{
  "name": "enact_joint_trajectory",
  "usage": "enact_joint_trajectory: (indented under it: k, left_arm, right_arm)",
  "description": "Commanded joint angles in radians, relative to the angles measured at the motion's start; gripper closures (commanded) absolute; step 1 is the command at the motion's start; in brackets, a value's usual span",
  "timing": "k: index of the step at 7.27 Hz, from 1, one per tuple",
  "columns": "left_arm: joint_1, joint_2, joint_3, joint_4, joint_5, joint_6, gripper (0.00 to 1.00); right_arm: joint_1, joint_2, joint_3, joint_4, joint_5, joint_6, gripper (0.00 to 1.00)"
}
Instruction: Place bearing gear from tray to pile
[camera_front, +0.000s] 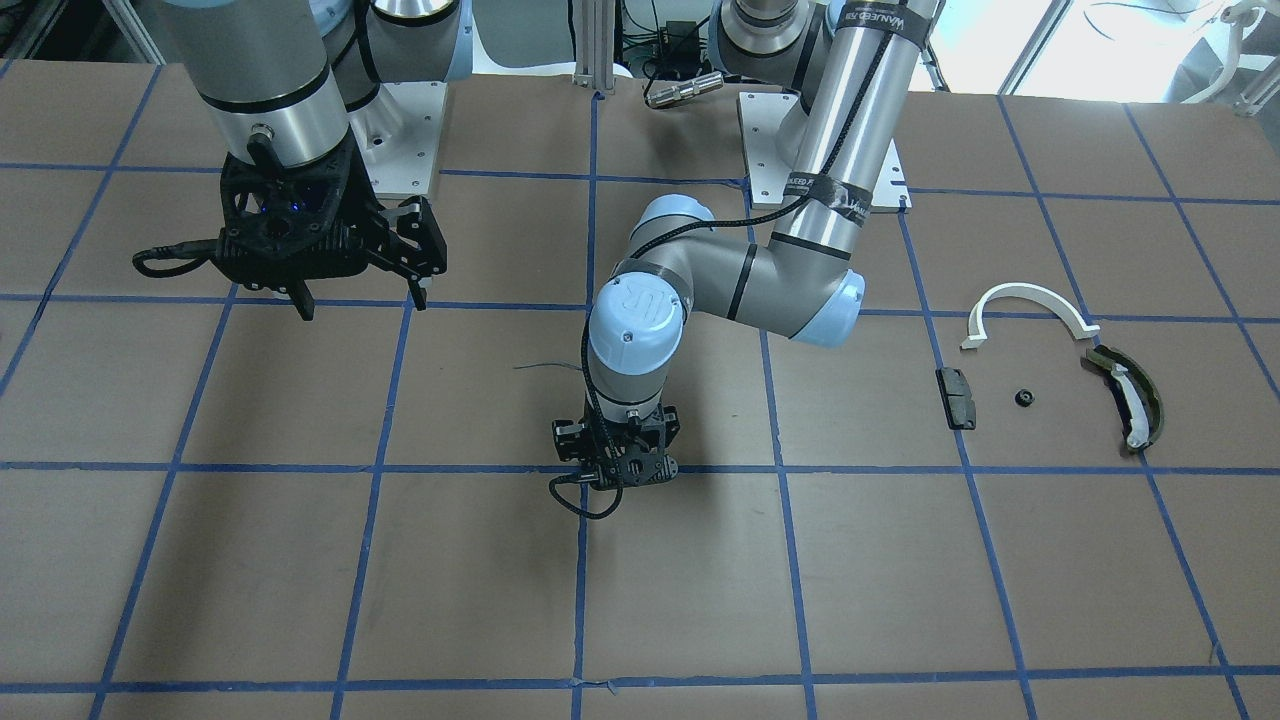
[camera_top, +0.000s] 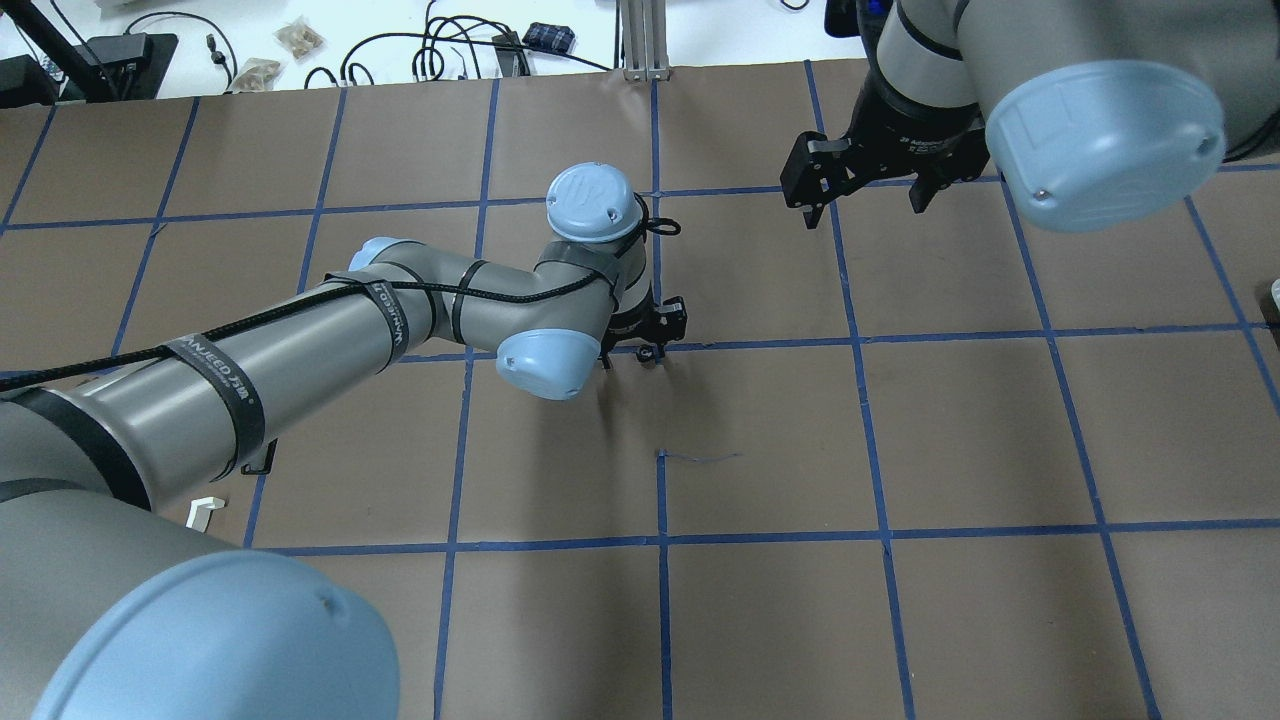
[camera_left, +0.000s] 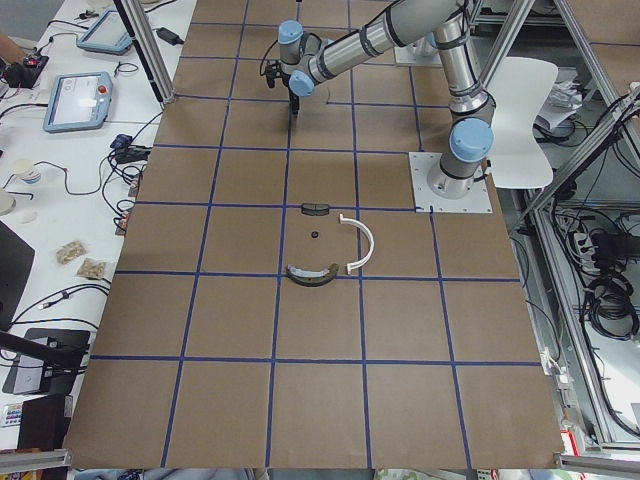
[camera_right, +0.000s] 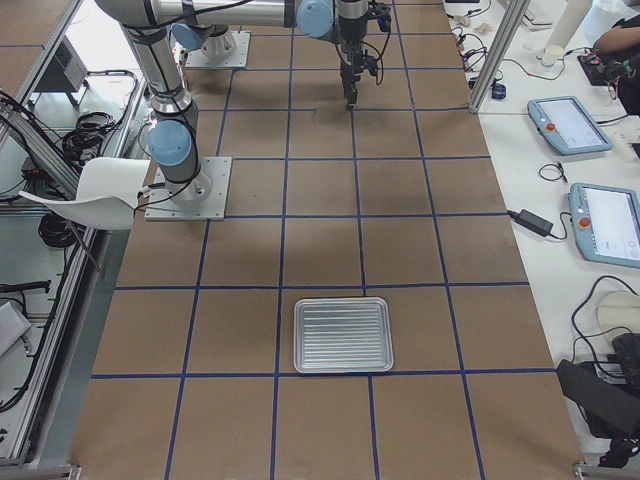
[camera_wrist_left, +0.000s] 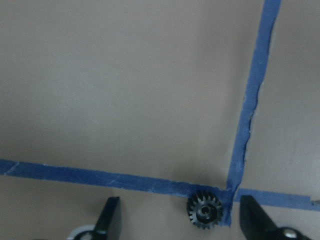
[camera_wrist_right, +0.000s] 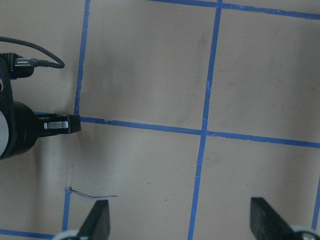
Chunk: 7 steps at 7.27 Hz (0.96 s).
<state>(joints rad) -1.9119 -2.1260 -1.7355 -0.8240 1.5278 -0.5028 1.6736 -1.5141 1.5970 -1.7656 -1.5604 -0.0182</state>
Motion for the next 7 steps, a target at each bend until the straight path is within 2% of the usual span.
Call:
enact_joint_trajectory:
  k: [1, 2, 3, 4, 5, 6, 7]
  left_arm:
    - [-0.006, 0.0, 0.001, 0.0, 0.0, 0.006, 0.68]
    - [-0.007, 0.003, 0.001, -0.001, -0.003, 0.007, 0.83]
    - [-0.006, 0.012, 0.001, -0.01, -0.002, 0.009, 0.88]
    - [-0.004, 0.033, 0.002, -0.02, 0.0, 0.013, 0.91]
    - [0.005, 0.043, 0.001, -0.024, 0.0, 0.015, 0.97]
    - [0.029, 0.076, 0.005, -0.071, 0.006, 0.079, 0.97]
    - [0.101, 0.128, 0.002, -0.171, 0.015, 0.172, 0.98]
  right_arm:
    - [0.0, 0.0, -0.009, -0.002, 0.002, 0.0, 0.0]
    - [0.0, 0.0, -0.018, -0.002, -0.004, 0.0, 0.0]
    - [0.0, 0.0, -0.022, 0.012, -0.006, 0.001, 0.0]
    - [-0.002, -0.001, -0.025, 0.034, -0.007, 0.003, 0.0]
    - [-0.006, -0.003, -0.026, 0.049, -0.006, 0.006, 0.0]
    - [-0.017, -0.003, -0.055, 0.111, -0.006, 0.007, 0.0]
    - [-0.029, 0.0, -0.078, 0.155, -0.006, 0.014, 0.0]
